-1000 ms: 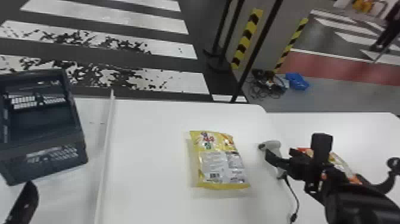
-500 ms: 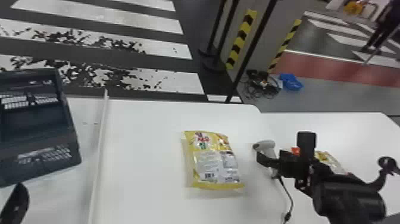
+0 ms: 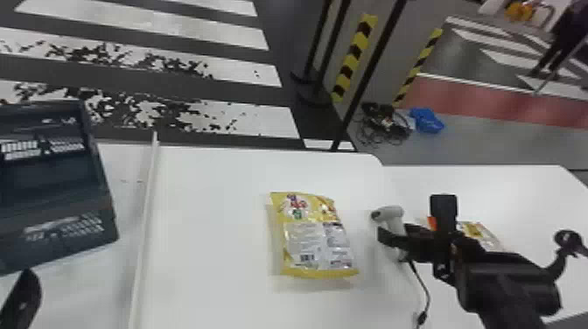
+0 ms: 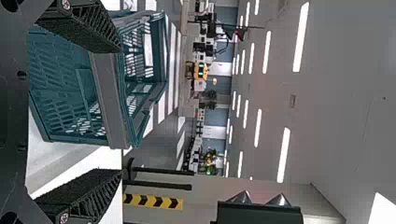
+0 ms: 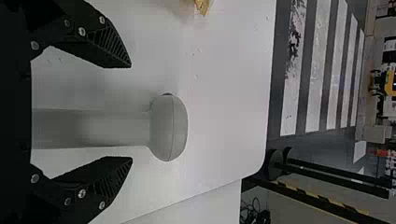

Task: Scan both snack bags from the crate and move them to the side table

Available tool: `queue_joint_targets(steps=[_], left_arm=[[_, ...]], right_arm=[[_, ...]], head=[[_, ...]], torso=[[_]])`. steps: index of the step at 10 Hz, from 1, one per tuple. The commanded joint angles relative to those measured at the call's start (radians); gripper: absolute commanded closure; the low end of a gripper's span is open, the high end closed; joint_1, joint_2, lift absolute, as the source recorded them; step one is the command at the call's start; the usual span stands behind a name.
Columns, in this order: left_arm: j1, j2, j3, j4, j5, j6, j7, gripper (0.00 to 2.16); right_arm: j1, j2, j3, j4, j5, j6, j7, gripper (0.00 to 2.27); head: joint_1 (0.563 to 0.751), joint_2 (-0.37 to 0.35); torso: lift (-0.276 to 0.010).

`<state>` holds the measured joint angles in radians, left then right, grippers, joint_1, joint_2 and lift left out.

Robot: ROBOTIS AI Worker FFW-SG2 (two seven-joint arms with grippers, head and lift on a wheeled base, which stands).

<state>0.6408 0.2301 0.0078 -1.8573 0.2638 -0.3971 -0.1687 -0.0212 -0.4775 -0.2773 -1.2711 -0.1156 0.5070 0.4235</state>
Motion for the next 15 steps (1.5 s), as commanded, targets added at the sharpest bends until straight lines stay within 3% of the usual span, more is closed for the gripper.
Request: queue_joint_targets(steps=[1, 2, 3, 5, 8, 10, 15], left_arm=[[-0.001, 0.000, 0.000, 0.001, 0.000, -0.002, 0.000, 0.08], [-0.001, 0.000, 0.000, 0.000, 0.000, -0.002, 0.000, 0.08], [-0.001, 0.002, 0.000, 0.000, 0.000, -0.002, 0.000, 0.08], [-0.001, 0.002, 0.000, 0.000, 0.000, 0.001, 0.000, 0.08], [-0.001, 0.003, -0.002, -0.002, 0.000, 0.001, 0.000, 0.08], [-0.001, 0.005, -0.003, -0.005, 0.000, 0.001, 0.000, 0.08], [-0.001, 0.008, -0.003, -0.013, 0.000, 0.001, 0.000, 0.08]], right_arm=[[-0.013, -0.006, 0.004, 0.015, 0.022, 0.023, 0.008, 0.66], [-0.014, -0.009, 0.004, 0.019, 0.025, 0.023, 0.018, 1.12], [-0.016, -0.007, 0.004, 0.019, 0.022, 0.035, 0.011, 1.95], [-0.014, -0.007, 0.003, 0.015, 0.022, 0.041, 0.006, 2.20], [0.021, 0.002, -0.033, -0.070, 0.017, 0.087, -0.012, 2.24], [0.093, 0.028, -0.079, -0.244, 0.010, 0.204, -0.022, 2.24], [0.337, 0.174, -0.134, -0.760, 0.008, 0.403, -0.084, 2.24]], head=[[0.695, -0.350], [0.695, -0.350], [0.695, -0.350], [0.695, -0.350], [0.695, -0.350], [0.695, -0.350], [0.695, -0.335]], torso=[[-0.099], [-0.099], [-0.099], [-0.099], [-0.099], [-0.099], [-0.099]])
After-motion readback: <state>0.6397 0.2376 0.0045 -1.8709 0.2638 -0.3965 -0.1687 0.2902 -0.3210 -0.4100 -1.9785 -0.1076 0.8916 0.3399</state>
